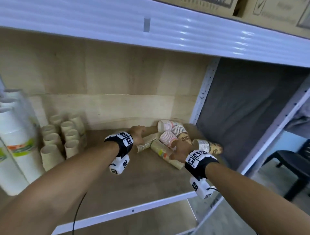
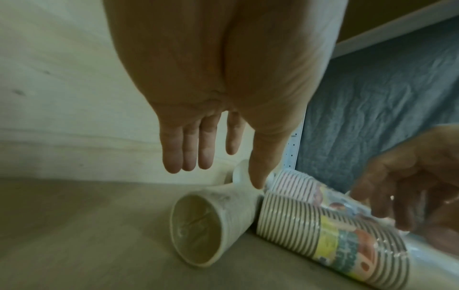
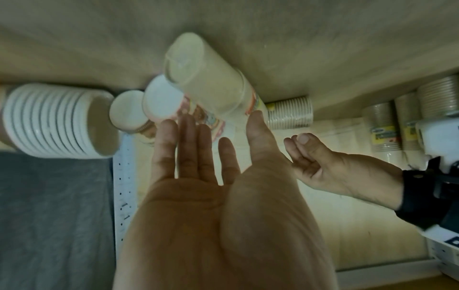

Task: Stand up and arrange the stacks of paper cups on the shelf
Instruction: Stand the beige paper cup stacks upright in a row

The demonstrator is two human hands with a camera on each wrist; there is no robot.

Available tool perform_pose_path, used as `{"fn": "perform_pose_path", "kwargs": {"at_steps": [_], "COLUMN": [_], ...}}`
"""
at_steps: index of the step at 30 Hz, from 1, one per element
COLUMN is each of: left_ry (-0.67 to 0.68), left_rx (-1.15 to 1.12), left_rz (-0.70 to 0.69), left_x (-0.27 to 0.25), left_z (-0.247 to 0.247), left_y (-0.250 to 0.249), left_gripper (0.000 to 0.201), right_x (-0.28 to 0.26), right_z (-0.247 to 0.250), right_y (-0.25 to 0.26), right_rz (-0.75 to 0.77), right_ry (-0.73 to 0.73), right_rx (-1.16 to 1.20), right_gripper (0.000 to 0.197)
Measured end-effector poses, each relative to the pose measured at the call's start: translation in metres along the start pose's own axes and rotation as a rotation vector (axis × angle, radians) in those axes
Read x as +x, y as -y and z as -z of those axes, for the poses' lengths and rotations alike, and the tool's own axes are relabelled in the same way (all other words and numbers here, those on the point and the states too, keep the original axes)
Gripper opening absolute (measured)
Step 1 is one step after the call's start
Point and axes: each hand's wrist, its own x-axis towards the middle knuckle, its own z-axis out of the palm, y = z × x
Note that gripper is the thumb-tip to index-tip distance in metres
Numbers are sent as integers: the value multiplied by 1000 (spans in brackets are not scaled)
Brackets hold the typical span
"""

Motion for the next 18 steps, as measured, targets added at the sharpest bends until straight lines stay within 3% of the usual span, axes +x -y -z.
{"fn": "perform_pose_path", "kwargs": {"at_steps": [5,18], "left_ry": [21,94], "left_rx": [-86,59], "left_rz": [19,-25], "left_x": [19,36], "left_z": [-17,-26], "left_y": [10,7], "left_gripper": [78,62], "right_x": [1,9], "right_z": [-13,-22], "right_y": [-5,1], "right_rz": [15,-37], "right_ry": [11,119], "right_rx": [52,40], "right_gripper": [61,87]}}
